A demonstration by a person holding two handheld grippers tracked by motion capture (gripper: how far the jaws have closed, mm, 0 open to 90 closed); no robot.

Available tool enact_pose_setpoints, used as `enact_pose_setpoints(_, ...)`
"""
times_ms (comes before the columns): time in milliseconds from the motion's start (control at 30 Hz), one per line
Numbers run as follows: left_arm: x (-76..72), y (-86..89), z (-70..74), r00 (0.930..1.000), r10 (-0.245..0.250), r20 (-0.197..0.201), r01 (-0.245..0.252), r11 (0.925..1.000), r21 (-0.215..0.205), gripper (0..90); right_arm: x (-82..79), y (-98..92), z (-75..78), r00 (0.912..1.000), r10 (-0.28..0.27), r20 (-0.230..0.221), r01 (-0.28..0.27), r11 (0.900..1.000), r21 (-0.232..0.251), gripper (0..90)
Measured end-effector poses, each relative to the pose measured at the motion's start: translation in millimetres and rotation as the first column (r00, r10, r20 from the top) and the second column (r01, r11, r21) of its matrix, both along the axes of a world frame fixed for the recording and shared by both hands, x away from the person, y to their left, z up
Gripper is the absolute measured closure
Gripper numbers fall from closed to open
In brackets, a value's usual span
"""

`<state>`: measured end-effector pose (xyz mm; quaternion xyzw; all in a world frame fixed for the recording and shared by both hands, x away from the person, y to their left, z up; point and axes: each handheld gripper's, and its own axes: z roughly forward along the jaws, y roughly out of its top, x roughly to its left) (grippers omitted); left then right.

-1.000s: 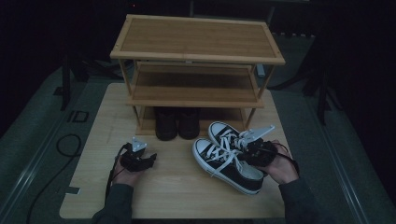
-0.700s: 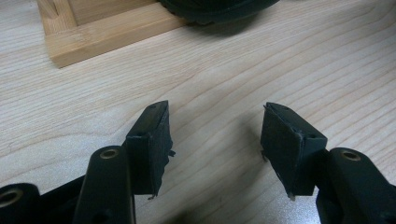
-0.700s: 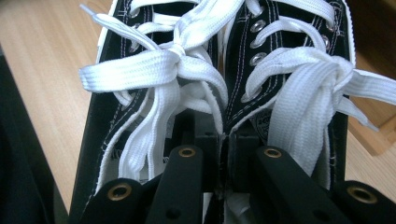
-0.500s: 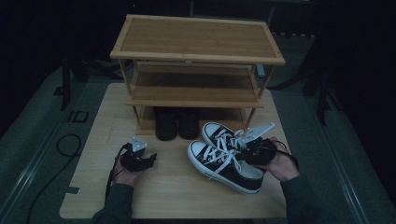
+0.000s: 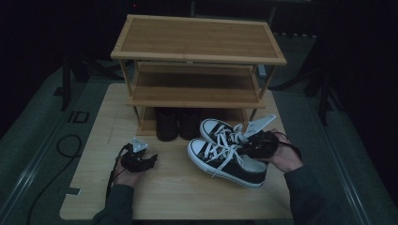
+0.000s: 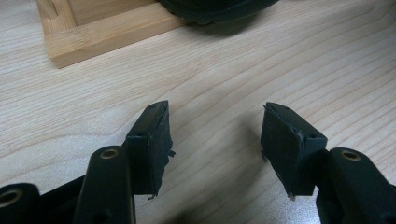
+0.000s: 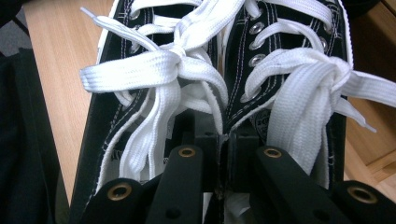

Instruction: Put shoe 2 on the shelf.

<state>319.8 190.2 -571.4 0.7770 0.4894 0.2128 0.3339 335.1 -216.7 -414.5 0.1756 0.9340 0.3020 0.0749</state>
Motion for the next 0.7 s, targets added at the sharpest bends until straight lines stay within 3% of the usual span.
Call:
enact_pose_setpoints(300,0.2,-0.4,-0.1,1.0000,0.002,0.001,-0.002,1.0000,-0.002,42.9,9.3,3.9,11.2,0.9970,0.077,0.013,-0.077,0.997,-0.025,85.3)
enact_pose_setpoints(467,0.2,-0.6,-0.2,1.0000,0.003,0.002,-0.003,1.0000,-0.004,42.9,13.1,8.8,16.9,0.9884,0.151,0.017,-0.150,0.988,-0.029,85.2)
enact_pose_setpoints(600,0.2,-0.5,-0.2,1.0000,0.003,0.002,-0.003,1.0000,-0.004,42.9,14.3,10.4,18.9,0.9865,0.163,0.017,-0.163,0.986,-0.023,85.3)
enact_pose_setpoints(700,0.2,-0.5,-0.2,1.0000,0.003,0.002,-0.003,1.0000,-0.004,42.9,15.1,16.1,25.8,0.9802,0.195,0.035,-0.194,0.981,-0.028,85.2)
